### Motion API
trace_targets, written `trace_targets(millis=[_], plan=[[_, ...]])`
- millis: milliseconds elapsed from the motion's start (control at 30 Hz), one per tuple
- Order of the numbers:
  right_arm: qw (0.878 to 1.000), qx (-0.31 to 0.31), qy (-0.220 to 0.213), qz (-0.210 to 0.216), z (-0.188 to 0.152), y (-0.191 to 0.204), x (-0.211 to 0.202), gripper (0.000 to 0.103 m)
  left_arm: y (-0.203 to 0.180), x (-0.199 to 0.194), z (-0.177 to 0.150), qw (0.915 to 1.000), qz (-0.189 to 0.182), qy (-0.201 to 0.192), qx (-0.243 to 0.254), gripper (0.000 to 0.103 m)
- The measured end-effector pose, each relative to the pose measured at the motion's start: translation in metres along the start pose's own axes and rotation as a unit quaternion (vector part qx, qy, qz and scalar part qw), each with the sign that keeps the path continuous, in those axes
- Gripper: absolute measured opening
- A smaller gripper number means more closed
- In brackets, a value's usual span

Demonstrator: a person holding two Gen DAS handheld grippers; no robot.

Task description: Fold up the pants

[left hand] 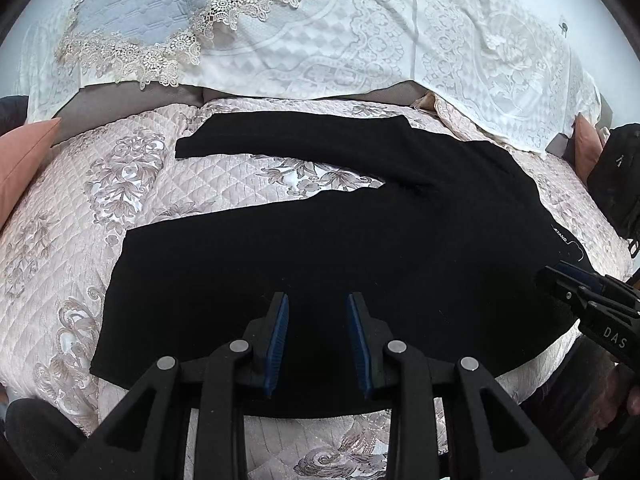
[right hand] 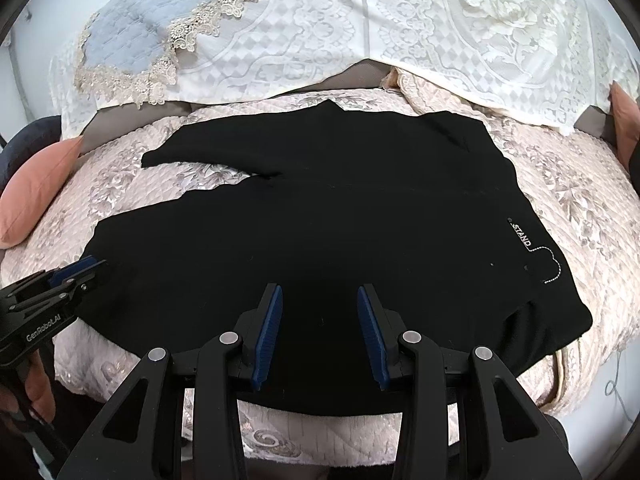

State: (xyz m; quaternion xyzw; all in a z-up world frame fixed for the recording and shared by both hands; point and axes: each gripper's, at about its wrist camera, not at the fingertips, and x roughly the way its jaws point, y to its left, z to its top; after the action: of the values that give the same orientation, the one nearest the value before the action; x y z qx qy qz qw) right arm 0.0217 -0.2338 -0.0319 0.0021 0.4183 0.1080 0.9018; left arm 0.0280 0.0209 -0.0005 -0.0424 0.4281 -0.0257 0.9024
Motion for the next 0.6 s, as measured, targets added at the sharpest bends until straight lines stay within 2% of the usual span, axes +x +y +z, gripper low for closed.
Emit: trace_targets(millis=[367, 600], plan=[[1.000, 0.002, 0.004, 0.004, 0.004, -0.007, 0.005, 0.040, 0.010, 0.006, 0.009, 0.9999, 0.010, 0.000, -0.001, 0.032], [1.000, -0.014, 0.006, 0.011, 0.021, -0.016, 0.018, 0.040, 0.017, 0.018, 0.031, 0.9999, 0.008, 0.000, 0.012, 0.032]])
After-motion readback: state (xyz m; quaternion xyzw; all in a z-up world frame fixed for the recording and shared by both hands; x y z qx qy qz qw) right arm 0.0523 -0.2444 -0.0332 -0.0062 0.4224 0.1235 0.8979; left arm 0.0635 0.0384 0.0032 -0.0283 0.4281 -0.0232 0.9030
